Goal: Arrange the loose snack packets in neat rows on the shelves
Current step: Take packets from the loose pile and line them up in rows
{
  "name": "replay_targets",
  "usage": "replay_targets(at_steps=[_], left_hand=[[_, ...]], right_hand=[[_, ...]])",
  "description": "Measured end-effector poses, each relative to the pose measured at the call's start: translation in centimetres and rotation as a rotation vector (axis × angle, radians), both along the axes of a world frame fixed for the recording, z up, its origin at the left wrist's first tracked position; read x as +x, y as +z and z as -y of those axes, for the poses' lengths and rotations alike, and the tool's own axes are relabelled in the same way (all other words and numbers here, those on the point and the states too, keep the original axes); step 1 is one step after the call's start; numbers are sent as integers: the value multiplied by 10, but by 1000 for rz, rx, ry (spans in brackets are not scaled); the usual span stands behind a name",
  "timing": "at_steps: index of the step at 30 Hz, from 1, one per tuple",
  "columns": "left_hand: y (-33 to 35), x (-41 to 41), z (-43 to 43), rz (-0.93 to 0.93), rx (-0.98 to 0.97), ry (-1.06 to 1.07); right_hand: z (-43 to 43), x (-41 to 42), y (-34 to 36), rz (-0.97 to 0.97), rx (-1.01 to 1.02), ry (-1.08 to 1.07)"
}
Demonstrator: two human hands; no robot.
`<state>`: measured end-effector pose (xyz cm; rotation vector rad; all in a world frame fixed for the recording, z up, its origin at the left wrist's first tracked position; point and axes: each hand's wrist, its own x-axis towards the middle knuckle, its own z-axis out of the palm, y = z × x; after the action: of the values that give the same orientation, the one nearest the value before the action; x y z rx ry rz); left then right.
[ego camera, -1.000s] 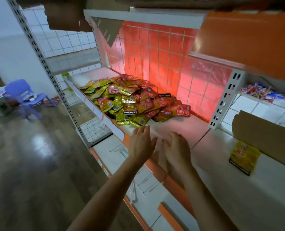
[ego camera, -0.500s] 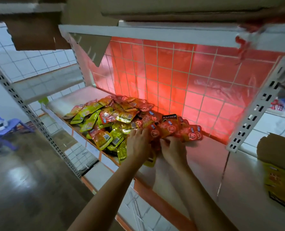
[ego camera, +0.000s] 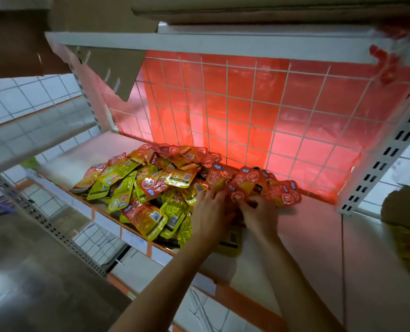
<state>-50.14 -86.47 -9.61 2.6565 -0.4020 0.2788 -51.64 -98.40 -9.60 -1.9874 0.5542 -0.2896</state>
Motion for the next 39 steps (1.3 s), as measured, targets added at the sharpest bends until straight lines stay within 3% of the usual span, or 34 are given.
replay_targets(at_steps=[8, 13, 17, 25, 39], left_hand=[[6, 1, 20, 26, -108, -113], [6, -9, 51, -97, -248, -260], [6, -24, 81, -169, -339, -376], [5, -68, 148, -498, -475, -478], [12, -215, 288, -688, -640, -546]], right_hand=[[21, -14, 5, 172, 174, -259], [41, -42, 16, 300, 485, -338], [64, -74, 19, 328, 411, -322], [123, -144, 17, 354, 355, -579], [250, -325, 8, 259, 157, -728]])
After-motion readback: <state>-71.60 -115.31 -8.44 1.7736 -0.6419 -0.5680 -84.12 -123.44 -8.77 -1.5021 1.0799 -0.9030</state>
